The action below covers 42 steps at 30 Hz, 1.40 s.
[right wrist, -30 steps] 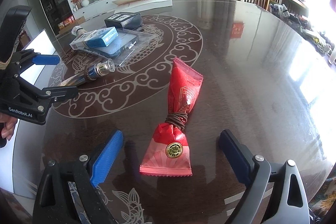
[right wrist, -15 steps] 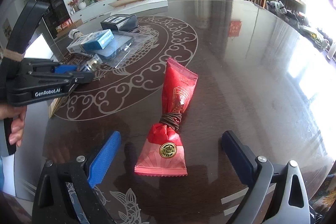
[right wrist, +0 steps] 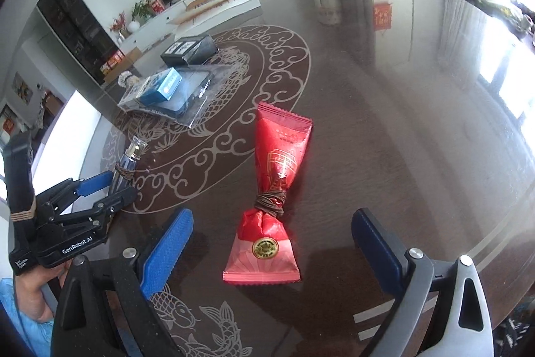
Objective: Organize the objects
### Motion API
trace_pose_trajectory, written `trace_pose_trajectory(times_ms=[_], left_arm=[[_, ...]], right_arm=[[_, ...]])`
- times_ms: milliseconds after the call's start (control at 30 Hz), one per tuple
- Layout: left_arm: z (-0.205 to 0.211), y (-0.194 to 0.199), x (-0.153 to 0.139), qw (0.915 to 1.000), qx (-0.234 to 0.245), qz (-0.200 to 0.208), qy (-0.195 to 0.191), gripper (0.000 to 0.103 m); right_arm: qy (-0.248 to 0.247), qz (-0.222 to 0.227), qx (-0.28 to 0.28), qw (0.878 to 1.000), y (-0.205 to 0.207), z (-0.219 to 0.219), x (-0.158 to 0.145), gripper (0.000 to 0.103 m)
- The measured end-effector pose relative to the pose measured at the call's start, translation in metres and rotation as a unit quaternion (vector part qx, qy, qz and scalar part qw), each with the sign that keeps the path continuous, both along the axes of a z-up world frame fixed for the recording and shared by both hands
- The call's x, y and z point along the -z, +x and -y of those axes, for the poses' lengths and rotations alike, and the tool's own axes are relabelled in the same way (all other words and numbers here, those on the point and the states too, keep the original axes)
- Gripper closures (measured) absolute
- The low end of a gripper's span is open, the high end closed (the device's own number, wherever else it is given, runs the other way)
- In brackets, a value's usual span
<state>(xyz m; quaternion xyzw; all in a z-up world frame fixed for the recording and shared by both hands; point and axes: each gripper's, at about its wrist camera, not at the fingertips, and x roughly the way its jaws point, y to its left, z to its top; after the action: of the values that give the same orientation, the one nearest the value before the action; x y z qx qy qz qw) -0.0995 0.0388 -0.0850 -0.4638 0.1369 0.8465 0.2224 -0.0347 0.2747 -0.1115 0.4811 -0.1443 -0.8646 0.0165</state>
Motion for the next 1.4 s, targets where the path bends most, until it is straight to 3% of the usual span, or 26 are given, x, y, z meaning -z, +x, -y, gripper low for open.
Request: trace_pose_trajectory(times_ms=[67,100,133,200,333,500,633,733,867,967,1067,1100,1133,1167,1200,1267,1333,1400], left_arm=[[-0.008,0.008,0.0,0.9995,0.004,-0.023,-0.02,0.078],[-0.008,0.011,0.001,0.9996,0.004,-0.025,-0.009,0.078],[-0.005,0.013,0.001,0.9997,-0.005,-0.019,0.011,0.079],[0.008,0.019,-0.002,0.9979,-0.029,-0.024,0.052,0.079],[0.036,0.047,-0.027,0.9855,-0.065,-0.054,0.147,0.079],[0.073,0.083,-0.07,0.967,-0.102,-0.101,0.211,0.079],[0.122,0.112,-0.117,0.9509,-0.139,-0.147,0.235,0.079],[0.171,0.129,-0.145,0.9414,-0.18,-0.175,0.225,0.079],[0.241,0.14,-0.154,0.9313,-0.26,-0.187,0.173,0.079],[0.289,0.141,-0.142,0.923,-0.324,-0.157,0.136,0.078],[0.322,0.145,-0.123,0.9025,-0.406,-0.119,0.08,0.075],[0.33,0.146,-0.116,0.896,-0.425,-0.105,0.072,0.071],[0.335,0.149,-0.11,0.8906,-0.438,-0.096,0.074,0.055],[0.338,0.152,-0.107,0.8876,-0.443,-0.094,0.082,0.04],[0.336,0.156,-0.106,0.887,-0.442,-0.1,0.087,0.036],[0.319,0.157,-0.109,0.893,-0.428,-0.12,0.073,0.034],[0.294,0.153,-0.115,0.9042,-0.398,-0.139,0.07,0.034],[0.264,0.149,-0.125,0.9185,-0.353,-0.149,0.097,0.034]], right_arm=[[0.068,0.019,-0.027,0.997,-0.014,0.016,-0.001,0.036],[0.101,0.024,-0.043,0.994,-0.018,0.023,-0.001,0.066],[0.11,0.027,-0.053,0.992,-0.02,0.026,-0.002,0.081],[0.08,0.028,-0.048,0.995,-0.016,0.017,-0.005,0.085],[-0.038,0.009,-0.051,0.998,0.006,-0.006,-0.02,0.085],[-0.079,-0.005,-0.079,0.994,0.017,0.007,-0.046,0.085],[-0.094,-0.022,-0.133,0.986,0.015,0.059,-0.08,0.085],[-0.116,-0.039,-0.2,0.972,0.012,0.123,-0.111,0.085],[-0.141,-0.051,-0.301,0.942,0.008,0.231,-0.146,0.085],[-0.144,-0.049,-0.361,0.92,0.002,0.31,-0.158,0.085],[-0.147,-0.027,-0.385,0.911,-0.006,0.367,-0.148,0.083],[-0.153,-0.009,-0.386,0.91,-0.01,0.379,-0.141,0.073],[-0.154,0.011,-0.384,0.91,-0.014,0.387,-0.133,0.056],[-0.151,0.02,-0.378,0.913,-0.016,0.388,-0.128,0.047],[-0.148,0.014,-0.37,0.917,-0.016,0.384,-0.124,0.038],[-0.134,-0.011,-0.355,0.925,-0.014,0.362,-0.121,0.036],[-0.1,-0.039,-0.327,0.939,-0.013,0.328,-0.114,0.027],[-0.049,-0.075,-0.279,0.956,-0.008,0.281,-0.104,0.019]])
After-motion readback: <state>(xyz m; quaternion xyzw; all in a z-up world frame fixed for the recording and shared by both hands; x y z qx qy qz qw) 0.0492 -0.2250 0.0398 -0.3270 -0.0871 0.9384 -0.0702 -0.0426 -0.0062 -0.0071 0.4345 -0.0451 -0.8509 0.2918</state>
